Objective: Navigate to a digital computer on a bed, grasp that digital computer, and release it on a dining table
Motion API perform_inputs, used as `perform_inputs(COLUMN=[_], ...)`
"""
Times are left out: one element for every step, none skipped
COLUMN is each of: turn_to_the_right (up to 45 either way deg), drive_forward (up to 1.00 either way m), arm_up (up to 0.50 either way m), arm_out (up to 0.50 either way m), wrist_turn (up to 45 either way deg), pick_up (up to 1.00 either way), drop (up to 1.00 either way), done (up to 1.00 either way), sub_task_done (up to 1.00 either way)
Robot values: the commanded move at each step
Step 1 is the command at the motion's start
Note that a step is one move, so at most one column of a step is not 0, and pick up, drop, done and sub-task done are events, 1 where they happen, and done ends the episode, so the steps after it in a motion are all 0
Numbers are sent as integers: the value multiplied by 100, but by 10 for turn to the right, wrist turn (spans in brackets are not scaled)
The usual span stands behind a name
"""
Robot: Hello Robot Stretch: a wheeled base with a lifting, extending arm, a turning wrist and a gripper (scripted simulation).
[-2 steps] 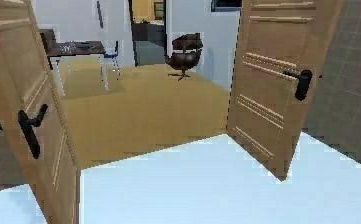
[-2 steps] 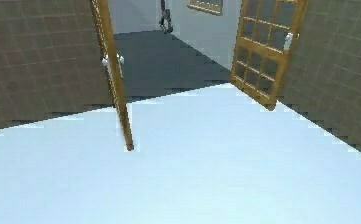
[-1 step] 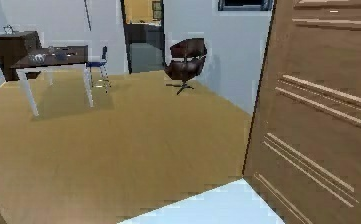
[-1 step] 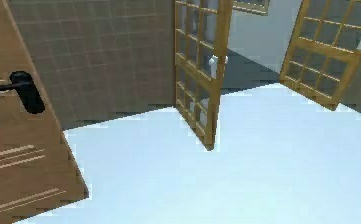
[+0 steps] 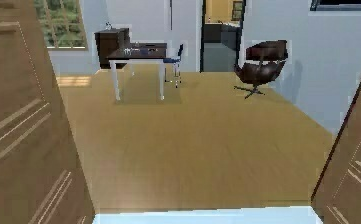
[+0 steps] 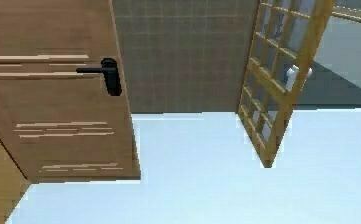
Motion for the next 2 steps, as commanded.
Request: perform_inputs(turn_to_the_right=[0,-30], drive_forward=[60,0], arm_up=[0,0], arm_out=[0,0], wrist_turn=[0,0], pick_up=[0,0], drop=[0,0], done=[0,0], sub_task_done=[0,0])
